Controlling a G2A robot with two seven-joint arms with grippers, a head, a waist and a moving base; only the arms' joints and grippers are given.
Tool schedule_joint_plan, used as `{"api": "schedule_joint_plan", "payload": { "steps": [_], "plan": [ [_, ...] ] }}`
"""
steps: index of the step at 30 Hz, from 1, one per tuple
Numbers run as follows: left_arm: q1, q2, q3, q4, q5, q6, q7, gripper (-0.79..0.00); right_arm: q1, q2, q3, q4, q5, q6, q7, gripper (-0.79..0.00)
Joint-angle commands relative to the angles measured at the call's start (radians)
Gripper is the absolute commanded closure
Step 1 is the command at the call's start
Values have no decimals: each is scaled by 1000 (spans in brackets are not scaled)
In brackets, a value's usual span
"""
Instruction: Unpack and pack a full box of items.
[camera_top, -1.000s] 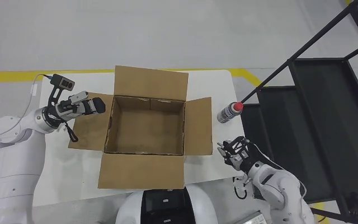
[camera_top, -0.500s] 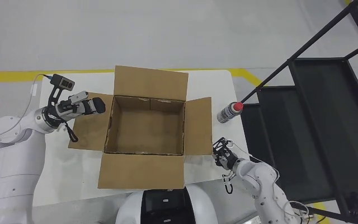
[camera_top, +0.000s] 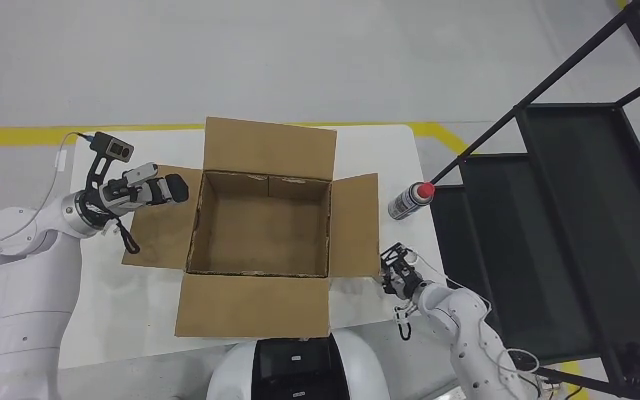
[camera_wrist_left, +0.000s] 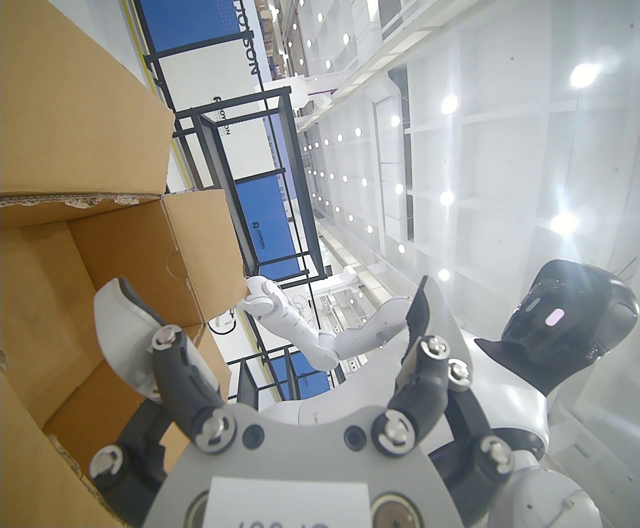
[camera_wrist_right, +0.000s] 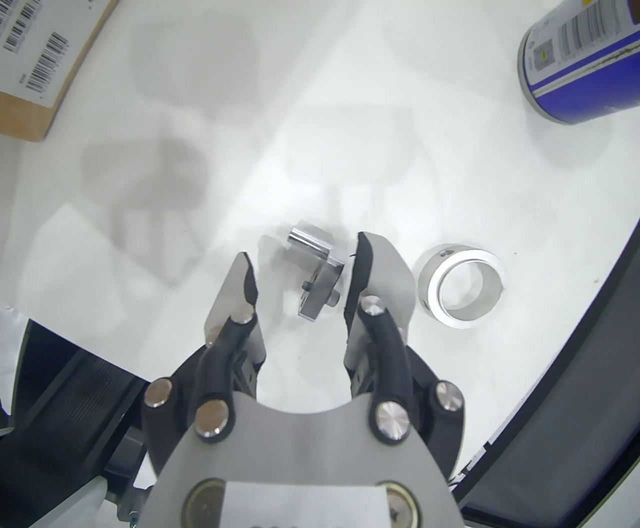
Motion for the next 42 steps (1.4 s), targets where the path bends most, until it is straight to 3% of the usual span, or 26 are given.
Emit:
{"api": "schedule_joint_plan", "payload": {
  "steps": [1,7,11,28,31,33,35,37,42],
  "plan": [
    [0,0,0,0,0,0,0,-785,-12,3,14,-16,19,-5,-13,-785],
    [0,0,0,0,0,0,0,-785,-107,18,102,-117,132,-100,-81,-785],
    [0,0,0,0,0,0,0,-785,-141,27,138,-148,144,-125,-61,-785],
    [0,0,0,0,0,0,0,-785,-12,32,26,4,151,-34,43,-785],
    [0,0,0,0,0,0,0,-785,-8,35,19,15,148,-38,51,-711],
    [0,0,0,0,0,0,0,-785,-6,37,15,22,148,-36,55,-582],
    [0,0,0,0,0,0,0,-785,-4,39,14,31,150,-31,57,-533],
    [0,0,0,0,0,0,0,-785,0,40,10,44,148,-28,63,-388],
    [0,0,0,0,0,0,0,-785,19,43,-6,72,143,-7,68,-379]
  ]
}}
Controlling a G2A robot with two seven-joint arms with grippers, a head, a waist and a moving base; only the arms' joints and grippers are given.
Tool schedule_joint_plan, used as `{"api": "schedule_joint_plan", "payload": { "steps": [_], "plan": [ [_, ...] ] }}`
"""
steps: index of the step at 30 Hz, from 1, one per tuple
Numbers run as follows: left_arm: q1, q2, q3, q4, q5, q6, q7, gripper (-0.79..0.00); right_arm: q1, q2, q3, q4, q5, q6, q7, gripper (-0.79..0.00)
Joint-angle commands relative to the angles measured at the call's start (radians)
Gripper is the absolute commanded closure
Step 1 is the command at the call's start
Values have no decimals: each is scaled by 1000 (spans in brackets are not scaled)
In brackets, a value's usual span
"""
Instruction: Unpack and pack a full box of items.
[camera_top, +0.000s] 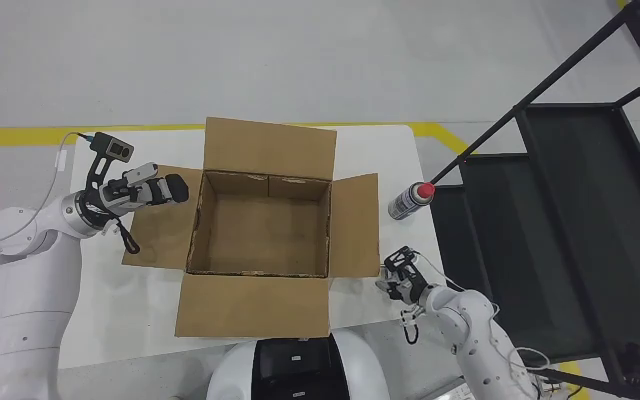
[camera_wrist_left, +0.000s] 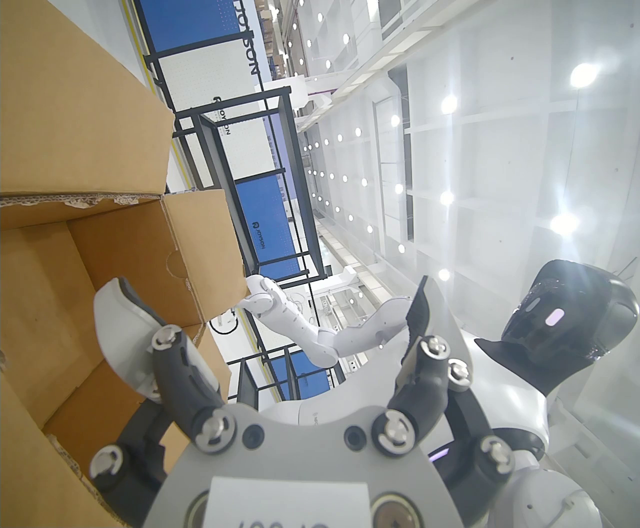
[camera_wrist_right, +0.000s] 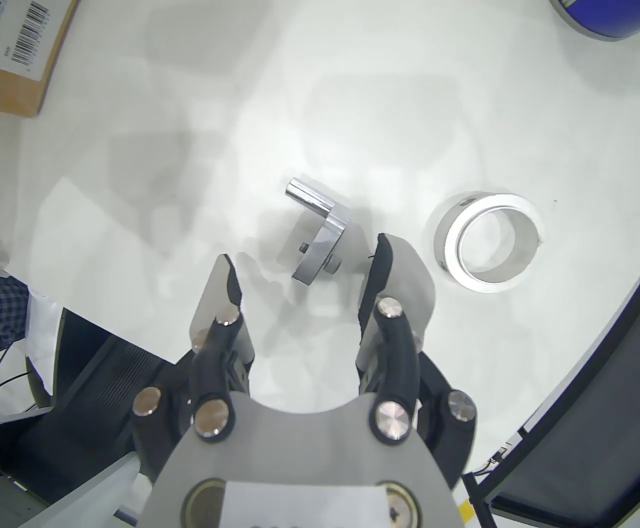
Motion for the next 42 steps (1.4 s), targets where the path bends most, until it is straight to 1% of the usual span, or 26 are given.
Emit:
{"api": "schedule_joint_plan", "payload": {
  "steps": [1,3,4,6,7,11,16,20,26,29,31,33,35,36,39,42],
  "plan": [
    [0,0,0,0,0,0,0,-785,5,1,-4,6,1,6,-1,-369],
    [0,0,0,0,0,0,0,-785,9,2,-9,10,3,11,-3,-289],
    [0,0,0,0,0,0,0,-785,10,3,-11,9,0,13,-2,-274],
    [0,0,0,0,0,0,0,-785,10,4,-13,6,-4,25,-2,-37],
    [0,0,0,0,0,0,0,-785,8,5,-14,2,-6,33,-2,0],
    [0,0,0,0,0,0,0,-785,-10,9,-6,-36,-15,56,-15,0],
    [0,0,0,0,0,0,0,-785,-72,18,41,-139,-8,58,-55,0],
    [0,0,0,0,0,0,0,-785,-151,26,103,-266,16,34,-95,0],
    [0,0,0,0,0,0,0,-785,-289,36,211,-506,87,-41,-190,0],
    [0,0,0,0,0,0,0,-785,-330,39,254,-619,94,-67,-266,0],
    [0,0,0,0,0,0,0,-785,-338,40,261,-676,72,-70,-291,0],
    [0,0,0,0,0,0,0,-785,-324,42,243,-728,34,-72,-290,0],
    [0,0,0,0,0,0,0,-785,-282,45,197,-762,-25,-75,-246,0],
    [0,0,0,0,0,0,0,-785,-245,46,156,-767,-50,-79,-216,0],
    [0,0,0,0,0,0,0,-785,-87,47,-14,-722,-124,-116,-109,0],
    [0,0,0,0,0,0,0,-785,103,35,-201,-622,-163,-96,-10,0]
  ]
}}
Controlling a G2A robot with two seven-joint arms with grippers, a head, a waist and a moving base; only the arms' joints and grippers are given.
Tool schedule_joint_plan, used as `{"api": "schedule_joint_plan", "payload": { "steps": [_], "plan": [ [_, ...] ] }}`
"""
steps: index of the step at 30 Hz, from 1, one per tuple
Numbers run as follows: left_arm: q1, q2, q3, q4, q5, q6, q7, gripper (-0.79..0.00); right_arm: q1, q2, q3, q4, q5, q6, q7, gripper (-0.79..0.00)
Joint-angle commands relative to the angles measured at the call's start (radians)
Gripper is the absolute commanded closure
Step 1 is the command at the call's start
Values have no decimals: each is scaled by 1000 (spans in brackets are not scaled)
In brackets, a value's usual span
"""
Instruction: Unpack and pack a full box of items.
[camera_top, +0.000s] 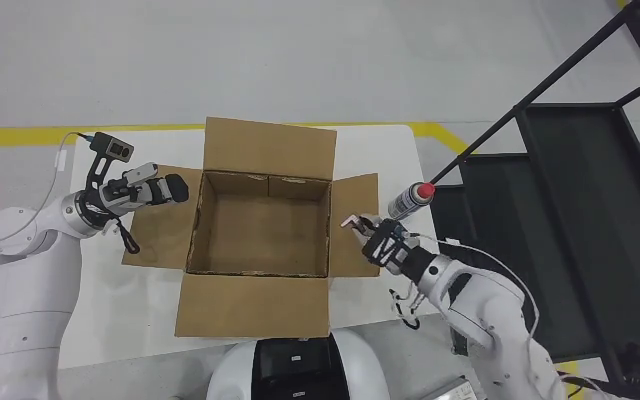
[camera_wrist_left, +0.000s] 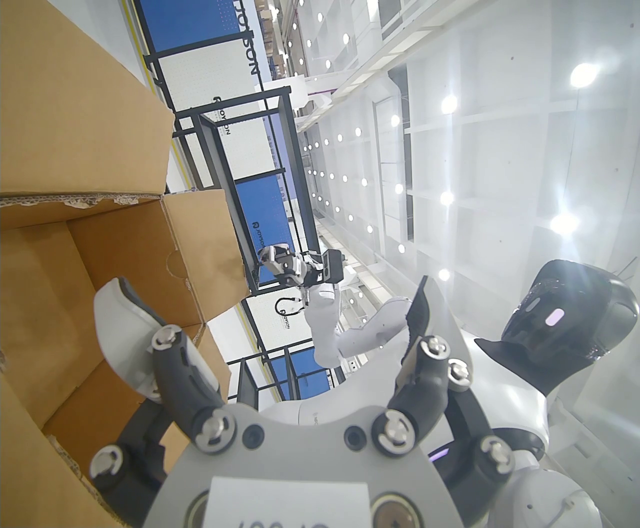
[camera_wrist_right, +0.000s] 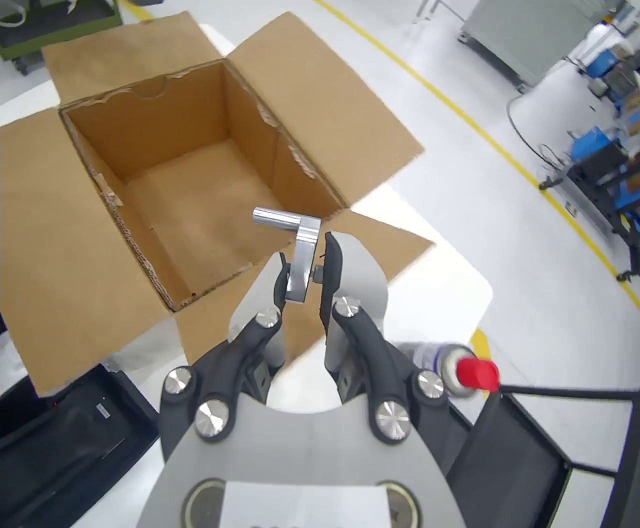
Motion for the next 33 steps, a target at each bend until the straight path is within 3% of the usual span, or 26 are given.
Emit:
{"api": "schedule_joint_plan", "payload": {
  "steps": [1,8,14,16,17,18,26,33],
  "plan": [
    [0,0,0,0,0,0,0,-785,130,-10,-129,68,-9,26,64,0],
    [0,0,0,0,0,0,0,-785,437,-70,-456,344,-6,160,262,0],
    [0,0,0,0,0,0,0,-785,522,-100,-555,481,15,211,324,0],
    [0,0,0,0,0,0,0,-785,529,-102,-552,500,22,219,329,-197],
    [0,0,0,0,0,0,0,-785,531,-102,-547,509,26,226,329,-385],
    [0,0,0,0,0,0,0,-785,531,-102,-542,516,27,233,331,-785],
    [0,0,0,0,0,0,0,-785,447,-81,-416,396,146,211,261,-785],
    [0,0,0,0,0,0,0,-785,120,-18,-74,81,245,18,-4,-785]
  ]
}}
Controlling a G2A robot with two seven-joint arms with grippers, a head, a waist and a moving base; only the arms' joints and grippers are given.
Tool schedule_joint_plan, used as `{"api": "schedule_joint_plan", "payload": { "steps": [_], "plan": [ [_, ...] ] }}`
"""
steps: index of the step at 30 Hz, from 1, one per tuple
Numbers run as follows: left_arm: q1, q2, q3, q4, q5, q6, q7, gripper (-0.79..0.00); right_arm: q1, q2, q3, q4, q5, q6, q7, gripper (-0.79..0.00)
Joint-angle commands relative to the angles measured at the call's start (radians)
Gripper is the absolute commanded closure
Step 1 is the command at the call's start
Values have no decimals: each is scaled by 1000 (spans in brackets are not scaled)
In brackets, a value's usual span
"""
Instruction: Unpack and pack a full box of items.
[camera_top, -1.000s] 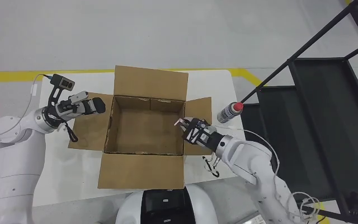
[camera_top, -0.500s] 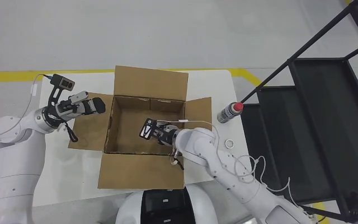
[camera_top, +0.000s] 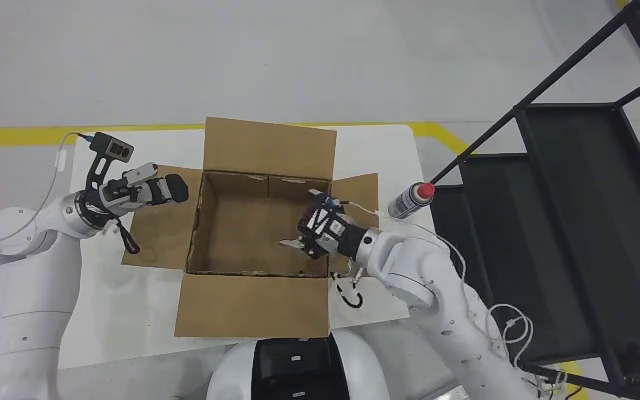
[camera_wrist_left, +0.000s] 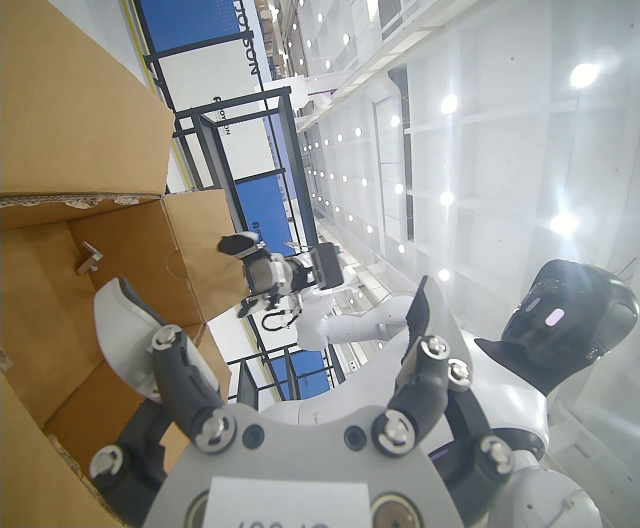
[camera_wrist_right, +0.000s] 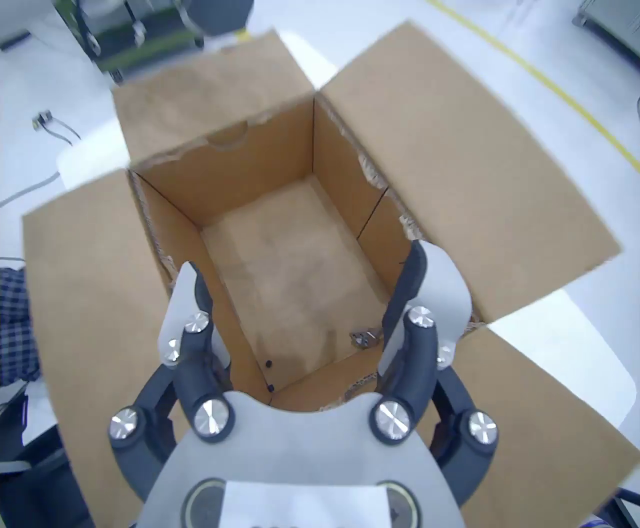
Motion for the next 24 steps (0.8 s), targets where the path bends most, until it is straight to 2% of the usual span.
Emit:
{"api": "schedule_joint_plan", "payload": {
  "steps": [1,4,7,10,14,17,21,23,24],
  "plan": [
    [0,0,0,0,0,0,0,-785,-121,14,123,-72,7,-49,-94,-785],
    [0,0,0,0,0,0,0,-785,-287,29,288,-126,-15,-91,-220,-785],
    [0,0,0,0,0,0,0,-785,-417,36,412,-120,-23,-108,-333,-785],
    [0,0,0,0,0,0,0,-785,-509,38,489,-91,-9,-108,-432,-785],
    [0,0,0,0,0,0,0,-785,-581,38,537,-42,6,-91,-478,-785],
    [0,0,0,0,0,0,0,-785,-594,38,551,19,46,-65,-440,-785],
    [0,0,0,0,0,0,0,-785,-534,42,527,114,114,-38,-270,-686],
    [0,0,0,0,0,0,0,-785,-491,43,510,160,135,-6,-213,-576],
    [0,0,0,0,0,0,0,-785,-469,44,502,183,135,13,-186,-560]
  ]
}}
